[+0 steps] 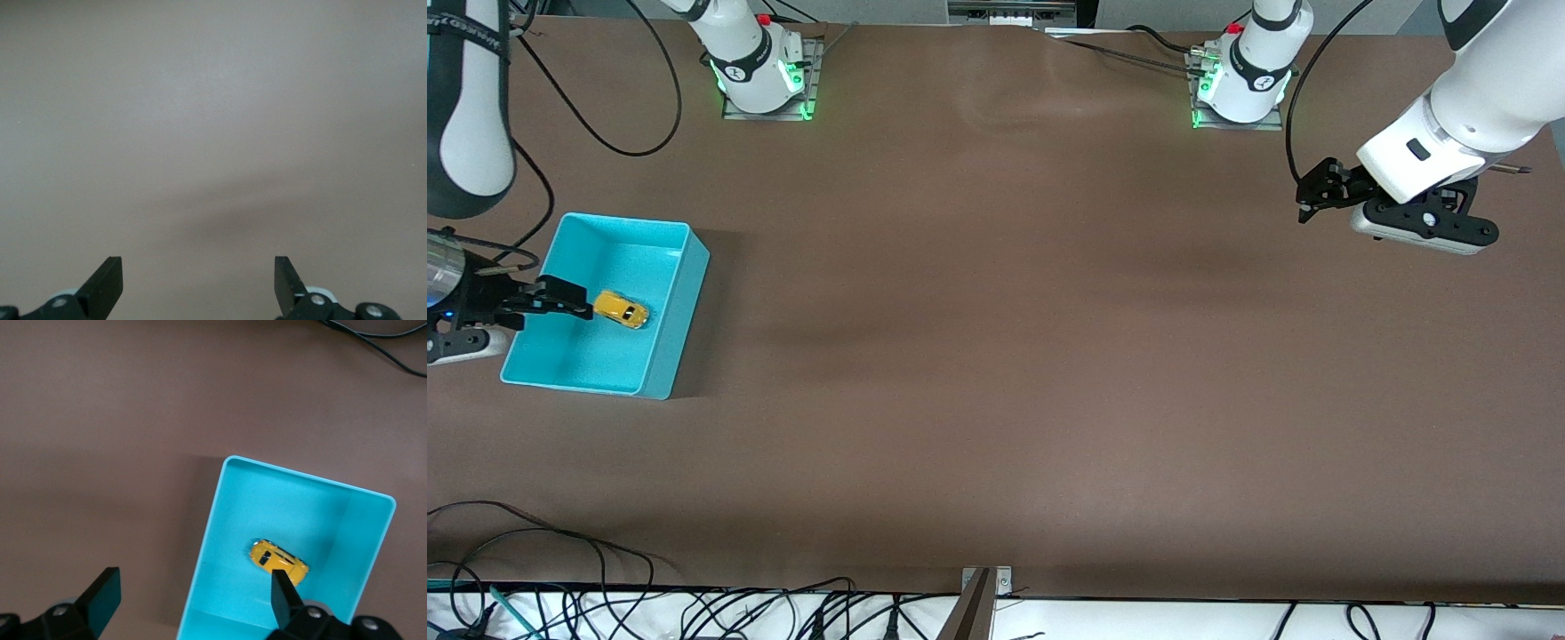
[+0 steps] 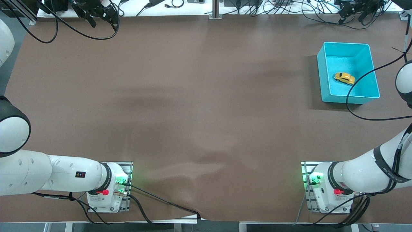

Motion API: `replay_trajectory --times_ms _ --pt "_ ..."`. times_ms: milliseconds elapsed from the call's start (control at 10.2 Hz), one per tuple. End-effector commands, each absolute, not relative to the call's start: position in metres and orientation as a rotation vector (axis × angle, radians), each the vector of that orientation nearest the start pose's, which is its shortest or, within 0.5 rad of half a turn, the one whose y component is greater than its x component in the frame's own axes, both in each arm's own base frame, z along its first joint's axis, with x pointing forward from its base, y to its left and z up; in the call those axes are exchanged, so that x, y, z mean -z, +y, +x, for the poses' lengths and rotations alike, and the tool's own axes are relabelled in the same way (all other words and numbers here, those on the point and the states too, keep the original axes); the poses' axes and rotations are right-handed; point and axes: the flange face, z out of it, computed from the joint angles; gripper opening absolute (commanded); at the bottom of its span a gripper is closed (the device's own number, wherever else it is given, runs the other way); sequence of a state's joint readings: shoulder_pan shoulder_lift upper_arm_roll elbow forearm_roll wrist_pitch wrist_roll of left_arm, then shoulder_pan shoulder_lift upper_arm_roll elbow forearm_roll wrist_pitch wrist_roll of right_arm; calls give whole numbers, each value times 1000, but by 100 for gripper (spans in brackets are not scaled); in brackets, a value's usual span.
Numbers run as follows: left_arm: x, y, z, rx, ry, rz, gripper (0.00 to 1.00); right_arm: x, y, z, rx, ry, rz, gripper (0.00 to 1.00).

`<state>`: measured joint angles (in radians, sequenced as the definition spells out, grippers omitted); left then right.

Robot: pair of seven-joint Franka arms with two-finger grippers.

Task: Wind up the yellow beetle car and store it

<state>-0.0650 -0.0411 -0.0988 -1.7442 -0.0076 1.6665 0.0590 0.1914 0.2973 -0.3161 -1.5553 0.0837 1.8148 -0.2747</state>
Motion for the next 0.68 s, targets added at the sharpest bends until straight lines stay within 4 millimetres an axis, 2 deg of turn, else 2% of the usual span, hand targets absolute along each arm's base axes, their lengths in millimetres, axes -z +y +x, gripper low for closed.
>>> replay_trajectory --times_ms 0,196,293,489,587 --pt "-577 -92 537 -52 330 -3132 100 -492 -43 633 -56 -197 -3222 98" --pt "-581 -92 538 -37 333 -3131 100 -491 -42 613 3 -153 -3213 98" --pt "-581 -91 538 -40 330 -3131 100 -491 -35 605 24 -134 -3226 99" --pt "-573 -91 542 -61 328 -3131 100 -497 -28 605 34 -45 -3237 100" --pt "-567 -84 547 -78 314 -3135 100 -499 -25 606 42 -50 -3232 100"
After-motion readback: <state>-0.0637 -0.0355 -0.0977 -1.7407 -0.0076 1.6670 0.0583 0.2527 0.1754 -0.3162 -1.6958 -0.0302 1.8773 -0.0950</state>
